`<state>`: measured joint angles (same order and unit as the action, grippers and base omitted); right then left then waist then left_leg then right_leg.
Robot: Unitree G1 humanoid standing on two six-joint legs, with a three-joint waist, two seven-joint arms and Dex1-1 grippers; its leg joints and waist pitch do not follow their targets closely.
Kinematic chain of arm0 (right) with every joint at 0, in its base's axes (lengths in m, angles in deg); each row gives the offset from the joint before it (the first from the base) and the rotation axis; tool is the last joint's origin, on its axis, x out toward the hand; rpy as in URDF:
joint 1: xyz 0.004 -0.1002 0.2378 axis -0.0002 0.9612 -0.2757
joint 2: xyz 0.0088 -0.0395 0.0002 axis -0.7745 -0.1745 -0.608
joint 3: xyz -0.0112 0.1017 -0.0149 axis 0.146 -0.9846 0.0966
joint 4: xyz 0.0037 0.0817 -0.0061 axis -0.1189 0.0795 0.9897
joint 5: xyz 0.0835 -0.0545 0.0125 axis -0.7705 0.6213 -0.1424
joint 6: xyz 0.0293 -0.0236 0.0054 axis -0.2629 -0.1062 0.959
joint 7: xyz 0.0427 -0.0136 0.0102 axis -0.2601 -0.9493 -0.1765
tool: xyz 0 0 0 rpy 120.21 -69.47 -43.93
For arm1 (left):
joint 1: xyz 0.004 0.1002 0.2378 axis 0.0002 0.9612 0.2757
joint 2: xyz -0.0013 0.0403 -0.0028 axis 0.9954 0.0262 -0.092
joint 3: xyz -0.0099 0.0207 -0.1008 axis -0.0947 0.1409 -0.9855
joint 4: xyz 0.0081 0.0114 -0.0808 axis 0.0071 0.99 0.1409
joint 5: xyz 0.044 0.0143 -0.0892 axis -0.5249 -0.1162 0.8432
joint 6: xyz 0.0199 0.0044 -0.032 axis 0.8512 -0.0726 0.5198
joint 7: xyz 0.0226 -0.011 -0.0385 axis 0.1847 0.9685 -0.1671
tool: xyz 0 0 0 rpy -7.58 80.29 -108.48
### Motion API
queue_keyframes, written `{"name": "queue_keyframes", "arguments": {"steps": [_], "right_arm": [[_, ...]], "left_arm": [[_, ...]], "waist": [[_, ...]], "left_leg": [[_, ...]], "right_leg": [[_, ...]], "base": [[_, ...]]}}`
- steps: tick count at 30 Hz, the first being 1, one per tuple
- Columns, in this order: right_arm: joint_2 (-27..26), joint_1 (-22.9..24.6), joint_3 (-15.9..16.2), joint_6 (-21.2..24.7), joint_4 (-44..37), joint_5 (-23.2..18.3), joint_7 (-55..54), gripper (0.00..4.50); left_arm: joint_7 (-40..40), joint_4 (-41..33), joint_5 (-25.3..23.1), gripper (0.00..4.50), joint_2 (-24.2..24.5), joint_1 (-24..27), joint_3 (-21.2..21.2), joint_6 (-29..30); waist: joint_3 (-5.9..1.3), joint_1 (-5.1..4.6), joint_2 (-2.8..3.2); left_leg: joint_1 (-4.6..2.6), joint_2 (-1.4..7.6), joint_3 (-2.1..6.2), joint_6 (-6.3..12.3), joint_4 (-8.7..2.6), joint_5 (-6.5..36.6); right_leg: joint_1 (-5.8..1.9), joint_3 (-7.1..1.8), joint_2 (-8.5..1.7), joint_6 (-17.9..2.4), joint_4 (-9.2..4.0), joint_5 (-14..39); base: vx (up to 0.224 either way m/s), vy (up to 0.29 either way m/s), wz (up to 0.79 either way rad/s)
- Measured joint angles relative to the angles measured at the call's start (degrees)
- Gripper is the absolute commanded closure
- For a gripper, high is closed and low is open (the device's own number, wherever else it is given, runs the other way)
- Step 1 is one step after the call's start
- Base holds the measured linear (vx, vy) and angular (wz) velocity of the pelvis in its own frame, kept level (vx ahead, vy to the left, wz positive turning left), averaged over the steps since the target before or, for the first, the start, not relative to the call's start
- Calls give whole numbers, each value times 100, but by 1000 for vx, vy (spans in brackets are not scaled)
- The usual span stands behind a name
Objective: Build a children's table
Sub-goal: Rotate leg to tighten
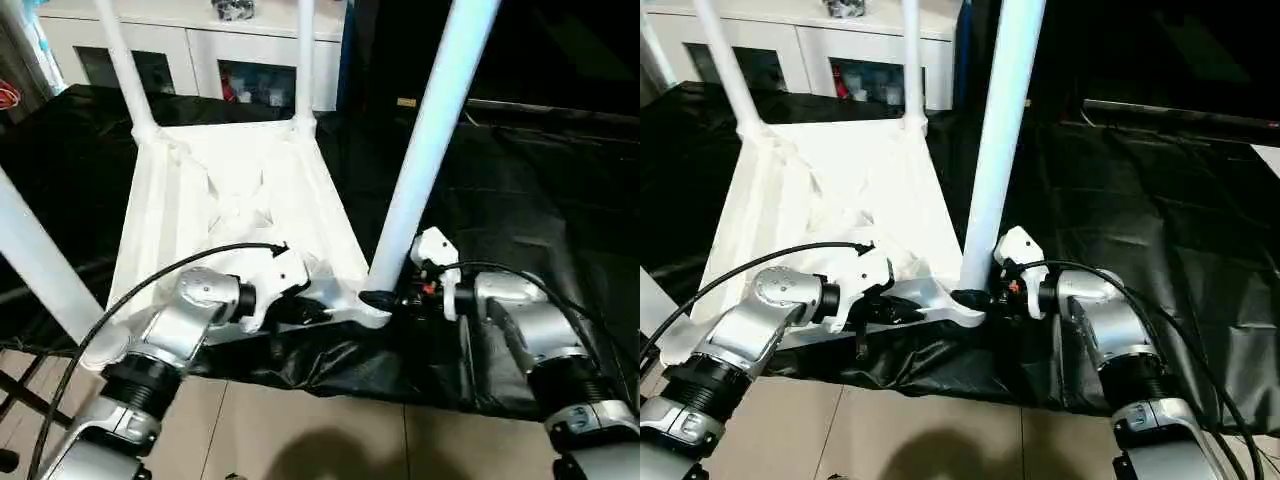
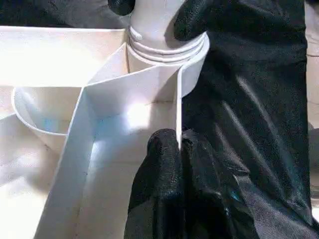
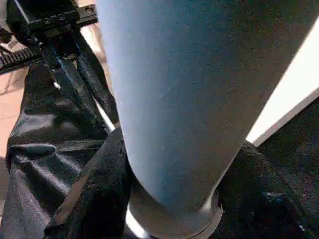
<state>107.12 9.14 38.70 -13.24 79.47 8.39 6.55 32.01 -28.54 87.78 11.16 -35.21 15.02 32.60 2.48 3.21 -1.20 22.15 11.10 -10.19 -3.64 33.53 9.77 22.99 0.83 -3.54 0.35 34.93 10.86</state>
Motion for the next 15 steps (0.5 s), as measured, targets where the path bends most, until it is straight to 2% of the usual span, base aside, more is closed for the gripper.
{"name": "queue_keyframes", "arguments": {"steps": [15], "right_arm": [[-58, 79, 7, -66, -37, -47, 51, 246]], "left_arm": [[89, 1, 49, 450, 29, 0, 12, 0]], "waist": [[0, 6, 0]], "left_leg": [[-3, 2, -1, 0, 0, 0]], "right_leg": [[-2, 0, 2, -1, 0, 1]], "base": [[0, 0, 0]]}}
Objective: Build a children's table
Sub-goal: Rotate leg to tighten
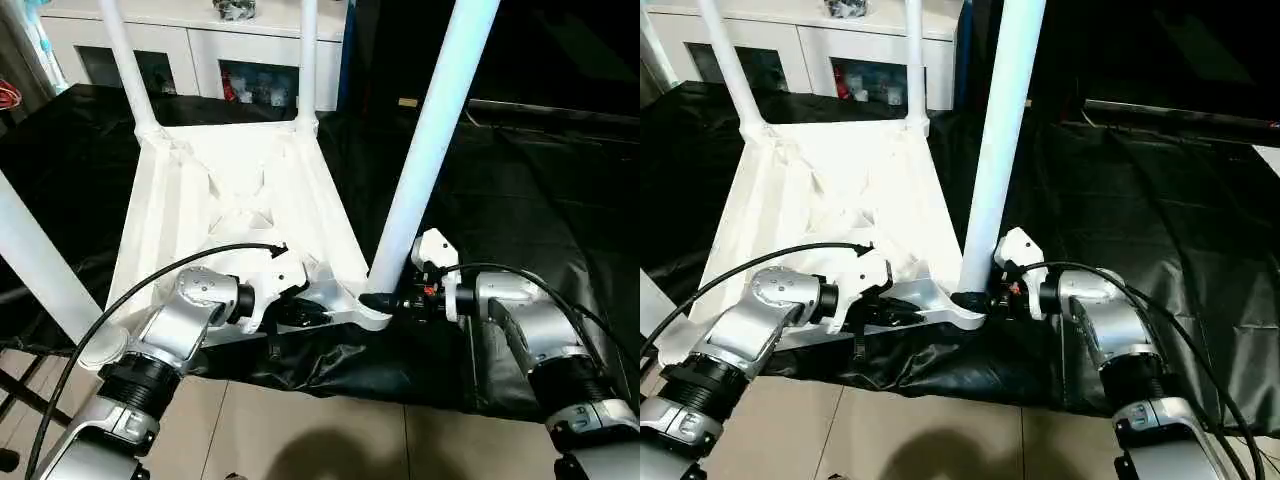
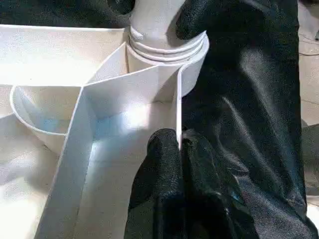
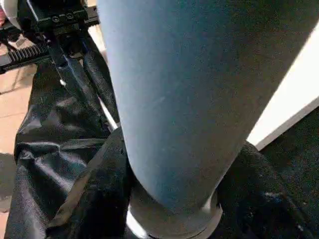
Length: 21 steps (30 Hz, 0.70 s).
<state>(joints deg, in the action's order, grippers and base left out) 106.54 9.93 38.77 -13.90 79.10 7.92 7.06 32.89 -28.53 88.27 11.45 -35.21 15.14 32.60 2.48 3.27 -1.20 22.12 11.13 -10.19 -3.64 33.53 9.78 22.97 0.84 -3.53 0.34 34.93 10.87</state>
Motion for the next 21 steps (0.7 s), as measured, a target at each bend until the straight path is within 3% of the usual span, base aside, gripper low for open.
{"name": "queue_keyframes", "arguments": {"steps": [9, 14, 20, 21], "right_arm": [[-618, 20, -354, 140, 182, 3, -1501, 248], [-1157, -151, -657, 237, 359, 300, -2938, 248], [-1471, -358, -744, 196, 591, 421, -3941, 248], [-1473, -359, -744, 183, 592, 421, -3953, 214]], "left_arm": [[-894, 265, -179, 450, -329, -76, -120, 52], [-1726, 627, -405, 450, -846, -352, -242, 365], [-2313, 701, -502, 450, -1150, -422, -276, 504], [-2318, 700, -504, 450, -1156, -424, -278, 503]], "waist": [[-4, -135, -5], [-4, -183, -1], [-7, -225, 7], [-8, -224, 10]], "left_leg": [[-20, -2, 4, 0, 7, 0], [-23, -6, 12, -2, 12, 0], [-21, -9, 18, -3, 4, 0], [-21, -9, 18, -3, 2, 0]], "right_leg": [[-7, -1, 0, 6, 6, 1], [5, -1, -1, 9, 3, -1], [14, 1, -1, 9, 0, -7], [14, 1, -1, 9, 1, -7]], "base": [[0, 0, 0], [0, 0, 0], [0, 0, 0], [0, 0, 0]]}}
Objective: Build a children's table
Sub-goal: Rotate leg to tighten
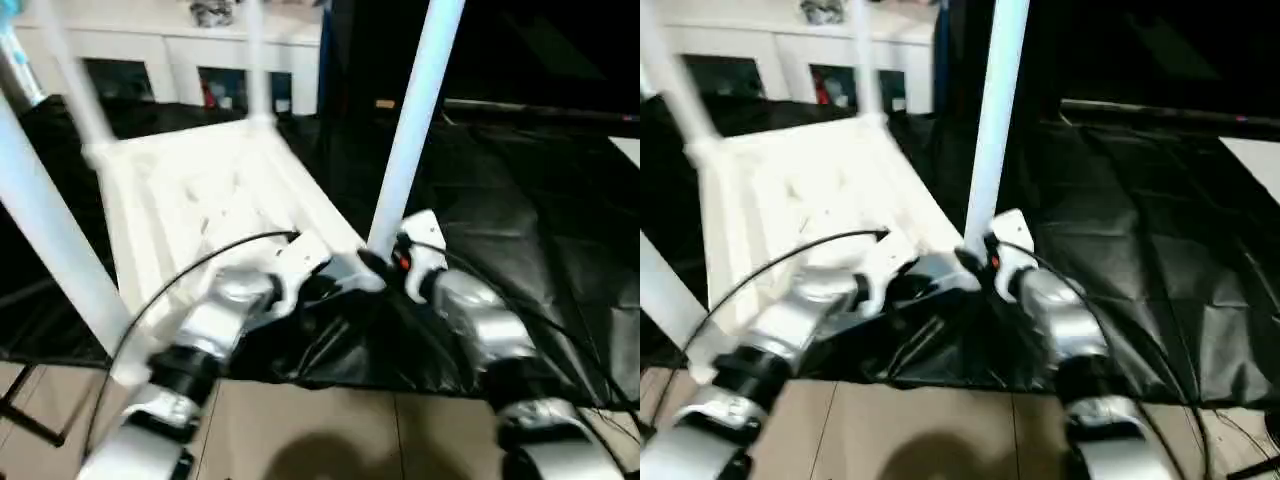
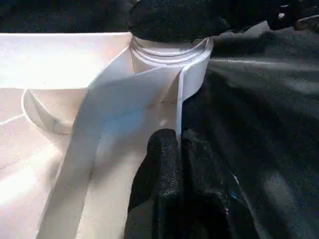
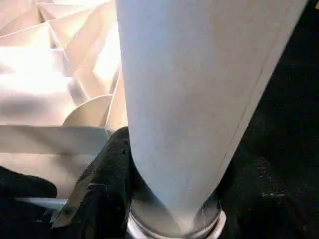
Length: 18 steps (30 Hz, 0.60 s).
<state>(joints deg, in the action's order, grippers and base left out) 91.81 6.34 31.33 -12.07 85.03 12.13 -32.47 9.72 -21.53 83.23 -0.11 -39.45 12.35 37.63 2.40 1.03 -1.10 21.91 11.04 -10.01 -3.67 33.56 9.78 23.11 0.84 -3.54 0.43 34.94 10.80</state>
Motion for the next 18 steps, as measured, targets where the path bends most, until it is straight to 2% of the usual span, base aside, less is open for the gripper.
{"name": "queue_keyframes", "arguments": {"steps": [2, 5, 6, 9, 10, 11, 14, 18], "right_arm": [[1, 8, 0, -12, -21, -5, 18, 180], [46, 88, -10, 23, -153, -65, 304, 169], [69, 114, -11, 24, -192, -78, 404, 140], [250, 169, 29, 64, -327, -116, 913, 128], [271, 176, 37, 66, -345, -116, 1021, 107], [300, 179, 61, 57, -352, -114, 1049, 107], [831, 227, 505, -77, -440, -113, 1905, 107], [1090, 268, 637, -114, -495, -133, 2508, 107]], "left_arm": [[34, -10, 1, 450, 2, 0, -2, -1], [207, -72, 4, 450, 75, 11, 0, -1], [263, -107, 4, 450, 100, 28, 1, -2], [464, -237, 37, 450, 230, 65, 38, -16], [506, -253, 42, 450, 246, 74, 44, -19], [531, -264, 45, 450, 259, 78, 47, -22], [1059, -492, 205, 450, 564, 226, 148, -200], [1542, -574, 296, 450, 757, 286, 222, -368]], "waist": [[-4, 1, 7], [-3, 4, 8], [-3, 4, 8], [-1, 11, 11], [-1, 10, 11], [-1, 10, 11], [3, 54, 17], [10, 126, 26]], "left_leg": [[0, 0, 0, 0, -3, 0], [1, 2, 0, -1, -8, 0], [2, 2, 0, -1, -9, 0], [6, 3, 0, -1, -14, 1], [7, 4, 0, -1, -15, 0], [7, 4, 0, -1, -15, 0], [14, 6, -1, -1, -19, 0], [20, 6, -5, -1, -16, 0]], "right_leg": [[0, 0, 1, -6, 0, -5], [2, 2, 2, -16, 1, -13], [3, 3, 2, -20, 0, -15], [8, 2, 3, -21, -1, -16], [9, 2, 5, -19, -1, -15], [10, 2, 5, -19, -2, -14], [14, 3, 7, -15, -8, -7], [14, 3, 5, -14, -14, -4]], "base": [[0, 0, 0], [0, 0, 0], [0, 0, 0], [0, 0, 0], [0, 0, 0], [0, 0, 0], [0, 0, 0], [0, 0, 0]]}}
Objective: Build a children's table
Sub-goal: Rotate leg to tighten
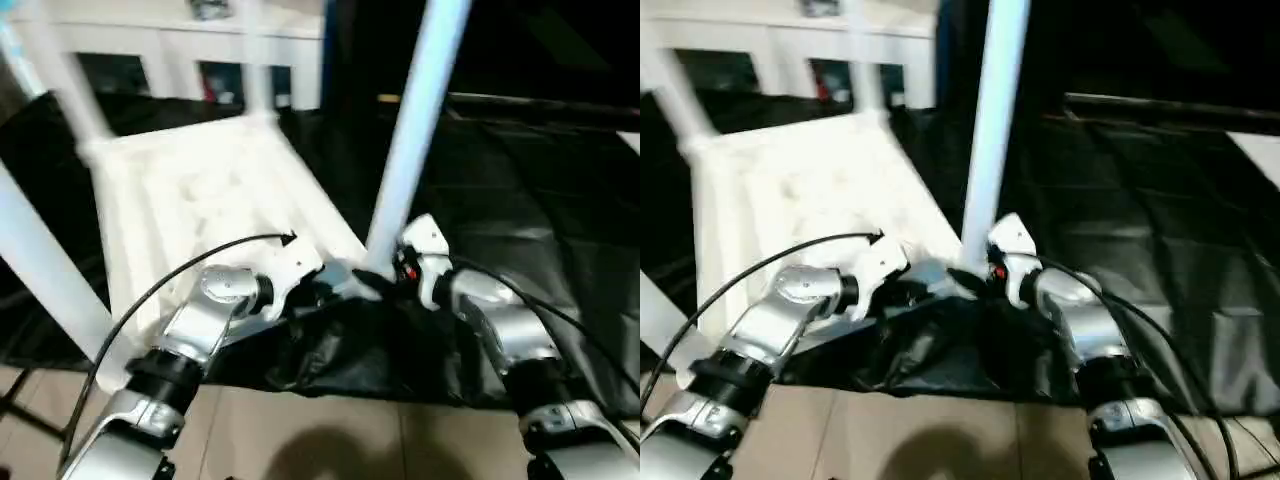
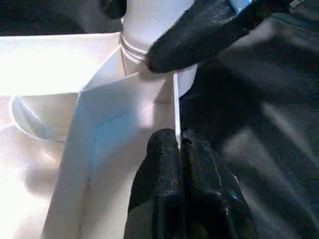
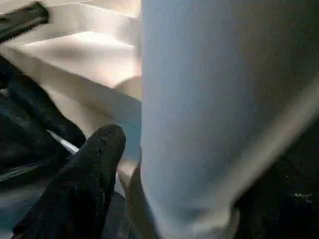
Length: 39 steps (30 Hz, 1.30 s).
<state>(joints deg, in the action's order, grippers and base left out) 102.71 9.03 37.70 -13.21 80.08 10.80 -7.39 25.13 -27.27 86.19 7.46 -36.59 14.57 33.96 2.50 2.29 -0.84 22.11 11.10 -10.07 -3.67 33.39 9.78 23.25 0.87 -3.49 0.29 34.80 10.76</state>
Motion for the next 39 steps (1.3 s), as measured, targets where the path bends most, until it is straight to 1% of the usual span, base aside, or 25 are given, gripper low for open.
{"name": "queue_keyframes", "arguments": {"steps": [2, 4, 6, 8, 9, 10, 12, 14, 18, 29, 31, 35, 36, 39], "right_arm": [[189, 39, 93, -17, -50, 0, 431, 107], [250, 102, 112, -19, -50, -2, 647, 107], [312, 104, 130, -21, -62, -4, 832, 107], [511, 108, 267, -56, -115, -94, 1134, 107], [560, 111, 294, -81, -119, -116, 1222, 131], [607, 118, 329, -103, -141, -129, 1328, 140], [634, 118, 329, -106, -148, -136, 1412, 140], [643, 118, 327, -90, -149, -150, 1509, 167], [679, 135, 328, -67, -191, -183, 1649, 181], [703, 294, 360, -64, -336, -236, 1748, 182], [568, 364, 307, -17, -375, -240, 1594, 182], [166, 380, 36, 81, -242, -188, 605, 182], [67, 379, -38, 108, -201, -181, 348, 182], [-476, 298, -388, 115, 60, -108, -872, 182]], "left_arm": [[287, -56, 80, 450, 159, 38, 30, -80], [456, -92, 115, 450, 223, 66, 43, -102], [551, -123, 145, 450, 279, 73, 64, -103], [698, -184, 196, 450, 361, 96, 103, -112], [748, -189, 212, 450, 385, 103, 103, -125], [815, -189, 229, 450, 415, 105, 104, -134], [896, -190, 249, 450, 436, 106, 106, -137], [968, -199, 259, 450, 458, 108, 106, -138], [1049, -225, 317, 450, 495, 124, 118, -138], [1127, -297, 357, 450, 546, 175, 175, -136], [1012, -296, 339, 450, 532, 180, 182, -132], [323, -202, 117, 450, 290, 168, 79, -121], [161, -150, 71, 450, 216, 145, 60, -103], [-559, 128, -150, 450, -184, 3, -26, -8]], "waist": [[5, 27, -8], [7, 58, -8], [10, 70, -14], [13, 101, -18], [13, 111, -18], [14, 117, -20], [14, 123, -20], [16, 124, -23], [17, 135, -25], [22, 143, -41], [20, 139, -45], [16, 79, -68], [16, 58, -68], [15, -49, -71]], "left_leg": [[5, 1, 0, 0, 6, 0], [7, 0, -4, 1, 12, 0], [7, 0, -6, 1, 14, 0], [7, 1, -7, 1, 15, 0], [7, 2, -7, 1, 14, 0], [7, 2, -7, 1, 13, 0], [7, 3, -7, 1, 14, 0], [8, 3, -7, 1, 16, 0], [9, 3, -8, 1, 18, 0], [7, 5, -9, 2, 25, -1], [4, 5, -9, 1, 25, -1], [-13, 5, -9, 1, 27, -1], [-17, 4, -9, 1, 28, -1], [-22, 3, -8, 0, 28, -1]], "right_leg": [[-1, 0, -1, 0, -1, 0], [-1, -1, -3, 0, -2, 0], [-1, -2, -4, -1, -1, -1], [-2, -1, -4, -1, 0, -1], [-2, 0, -4, -1, 0, -1], [-2, 0, -4, -1, 0, -1], [-2, 0, -4, -1, 1, -1], [-2, 0, -4, -1, 1, -1], [-2, 0, -4, -1, 2, -1], [-2, 0, -4, -1, 12, -1], [-3, 0, -4, -1, 14, -1], [-9, -2, -4, -13, 21, -11], [-11, -3, -4, -14, 21, -13], [-10, -3, -4, -3, 21, -11]], "base": [[0, 0, 0], [0, 0, 0], [0, 0, 0], [0, 0, 0], [0, 0, 0], [0, 0, 0], [0, 0, 0], [0, 0, 0], [0, 0, 0], [0, 0, 0], [0, 0, 0], [0, 0, 0], [0, 0, 0], [0, 0, 0]]}}
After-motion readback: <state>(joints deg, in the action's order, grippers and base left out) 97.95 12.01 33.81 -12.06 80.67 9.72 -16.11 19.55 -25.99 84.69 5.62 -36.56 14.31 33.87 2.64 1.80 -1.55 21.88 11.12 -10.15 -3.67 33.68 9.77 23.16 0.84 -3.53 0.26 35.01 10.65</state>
